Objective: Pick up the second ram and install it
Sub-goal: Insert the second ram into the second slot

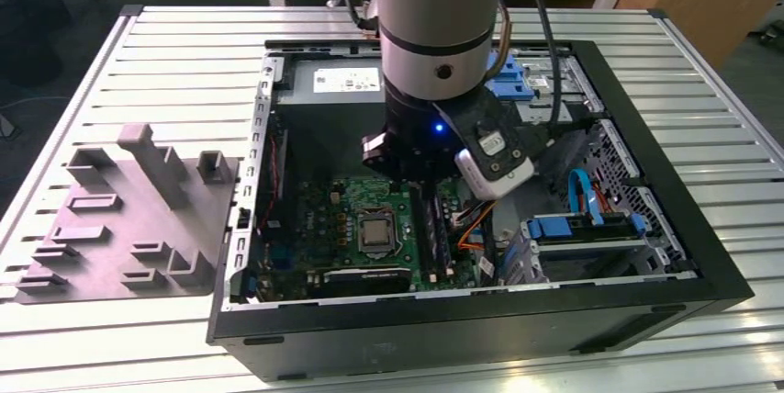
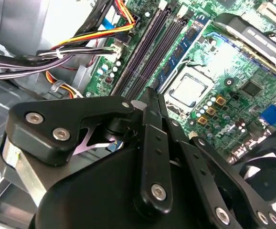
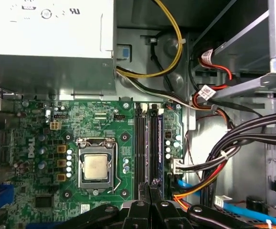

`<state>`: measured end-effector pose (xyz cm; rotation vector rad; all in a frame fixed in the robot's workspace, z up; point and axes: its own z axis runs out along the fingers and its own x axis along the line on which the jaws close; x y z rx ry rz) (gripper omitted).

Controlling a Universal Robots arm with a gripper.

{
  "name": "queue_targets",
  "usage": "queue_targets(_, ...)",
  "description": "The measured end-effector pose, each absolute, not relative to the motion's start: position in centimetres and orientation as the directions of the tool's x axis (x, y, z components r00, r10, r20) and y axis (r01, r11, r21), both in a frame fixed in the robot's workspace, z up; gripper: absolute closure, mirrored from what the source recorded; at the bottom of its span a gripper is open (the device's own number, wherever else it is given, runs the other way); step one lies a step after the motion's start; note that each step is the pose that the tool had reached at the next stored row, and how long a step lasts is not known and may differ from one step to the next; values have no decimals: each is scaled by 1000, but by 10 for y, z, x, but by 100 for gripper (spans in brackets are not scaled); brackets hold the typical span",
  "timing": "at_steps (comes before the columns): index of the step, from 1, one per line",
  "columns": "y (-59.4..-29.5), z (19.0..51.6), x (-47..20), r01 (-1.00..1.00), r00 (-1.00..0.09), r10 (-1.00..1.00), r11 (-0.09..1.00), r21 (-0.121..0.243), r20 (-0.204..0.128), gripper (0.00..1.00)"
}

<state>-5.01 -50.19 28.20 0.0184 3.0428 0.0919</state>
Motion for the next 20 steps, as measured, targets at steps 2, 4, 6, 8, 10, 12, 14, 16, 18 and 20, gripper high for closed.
queue_targets(2, -502, 278, -50, 9, -995, 15, 998, 61, -97, 89)
queue_targets(4, -502, 275, -50, 9, -995, 15, 998, 61, -97, 89)
queue_targets(6, -502, 272, -50, 9, -995, 15, 998, 61, -97, 89)
queue_targets(8, -502, 272, -50, 9, -995, 15, 998, 61, -97, 89)
queue_targets(10, -502, 272, -50, 9, -995, 15, 998, 61, -97, 89)
queue_targets(12, -502, 269, -50, 9, -995, 15, 998, 61, -97, 89)
queue_targets(14, -502, 266, -49, 9, -995, 15, 998, 61, -97, 89)
queue_targets(16, -502, 264, -47, 9, -995, 15, 998, 61, -97, 89)
queue_targets(18, -502, 262, -46, 9, -995, 15, 998, 61, -97, 89)
queue_targets(20, -502, 260, -46, 9, -995, 15, 998, 61, -97, 89)
